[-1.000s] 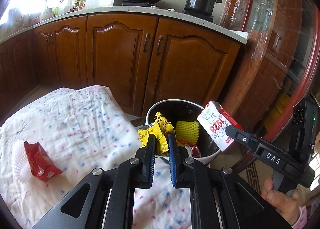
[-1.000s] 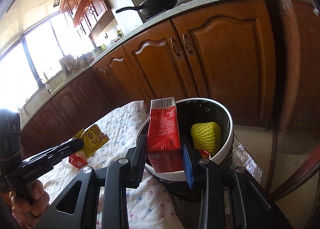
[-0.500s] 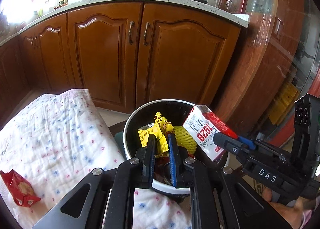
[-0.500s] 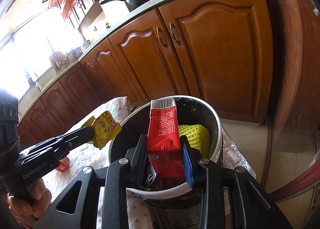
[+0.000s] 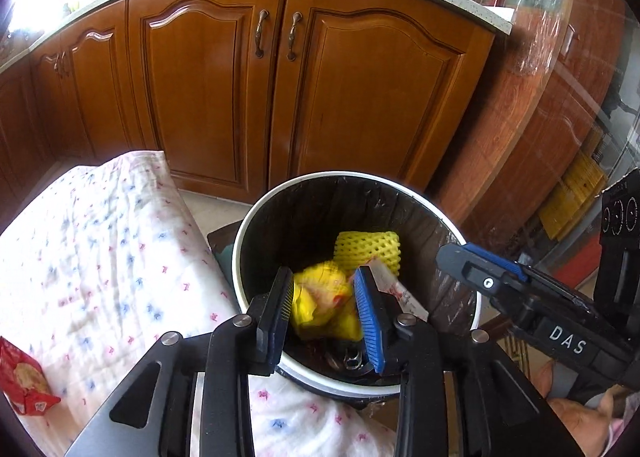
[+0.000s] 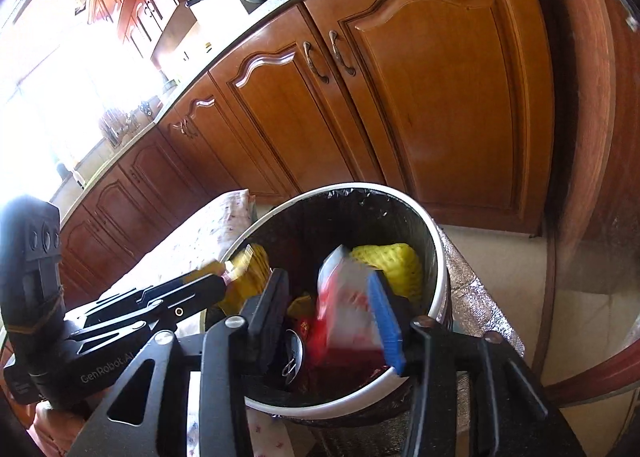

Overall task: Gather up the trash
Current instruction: 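Carry the packet and carton over the bin and open both tools, then grasp the white foam net with the left tool while the right tool grasps the red snack bag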

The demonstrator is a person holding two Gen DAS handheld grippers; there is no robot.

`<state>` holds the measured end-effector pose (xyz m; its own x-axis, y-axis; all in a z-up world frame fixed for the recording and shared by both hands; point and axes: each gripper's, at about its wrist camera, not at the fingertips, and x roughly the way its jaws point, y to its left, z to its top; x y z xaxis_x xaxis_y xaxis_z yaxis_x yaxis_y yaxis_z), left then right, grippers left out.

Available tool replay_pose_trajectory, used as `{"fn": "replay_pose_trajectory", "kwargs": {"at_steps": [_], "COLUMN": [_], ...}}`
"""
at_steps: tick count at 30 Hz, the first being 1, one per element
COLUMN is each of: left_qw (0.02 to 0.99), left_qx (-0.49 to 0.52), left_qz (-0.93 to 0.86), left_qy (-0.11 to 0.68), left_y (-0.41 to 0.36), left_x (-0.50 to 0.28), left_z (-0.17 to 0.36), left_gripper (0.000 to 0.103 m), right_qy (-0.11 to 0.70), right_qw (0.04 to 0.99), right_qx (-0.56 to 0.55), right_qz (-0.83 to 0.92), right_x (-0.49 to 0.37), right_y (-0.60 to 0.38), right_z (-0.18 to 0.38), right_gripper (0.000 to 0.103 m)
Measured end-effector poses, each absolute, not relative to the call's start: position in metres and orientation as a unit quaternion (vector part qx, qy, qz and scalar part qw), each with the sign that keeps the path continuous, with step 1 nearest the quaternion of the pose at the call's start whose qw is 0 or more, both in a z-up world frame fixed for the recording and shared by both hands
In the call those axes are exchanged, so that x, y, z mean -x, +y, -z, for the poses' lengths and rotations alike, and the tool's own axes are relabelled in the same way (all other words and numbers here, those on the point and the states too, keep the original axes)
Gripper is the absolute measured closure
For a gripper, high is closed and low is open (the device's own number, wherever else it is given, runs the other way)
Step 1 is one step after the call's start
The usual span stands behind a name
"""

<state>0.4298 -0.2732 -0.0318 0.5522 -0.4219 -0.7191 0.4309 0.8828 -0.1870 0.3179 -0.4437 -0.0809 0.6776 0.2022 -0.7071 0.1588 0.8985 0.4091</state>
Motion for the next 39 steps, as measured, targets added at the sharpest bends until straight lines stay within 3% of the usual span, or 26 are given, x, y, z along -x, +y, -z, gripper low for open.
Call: {"fn": "replay_pose_trajectory", "kwargs": {"at_steps": [7, 12, 18, 29, 39], "left_qw": [0.885, 0.891, 0.895, 0.903, 0.913], "left_qx": [0.012, 0.031, 0.057, 0.099, 0.12], "left_qz": [0.239, 0.233, 0.212, 0.122, 0.064], "left_qy": [0.399, 0.388, 0.388, 0.4, 0.385], "left_y": [-0.252, -0.22, -0.177, -0.079, -0.017], "left_x": [-0.409, -0.382, -0.351, -0.294, -0.264], "left_z": [0.023, 0.017, 0.018, 0.034, 0.022], "left_gripper": [0.065, 0.056, 0.056, 0.055, 0.055], "right_qy": [0.386, 0.37, 0.357, 0.379, 0.405], "right_qw": [0.891, 0.897, 0.901, 0.887, 0.871], "right_qx": [-0.239, -0.241, -0.243, -0.24, -0.22], "right_qz": [-0.014, -0.024, -0.043, -0.113, -0.17], "right_x": [-0.305, -0.296, -0.282, -0.266, -0.275], "right_y": [-0.444, -0.434, -0.407, -0.332, -0.268], "right_z": [0.073, 0.061, 0.052, 0.063, 0.074], "right_gripper": [0.053, 0.035, 0.025, 0.018, 0.018]}}
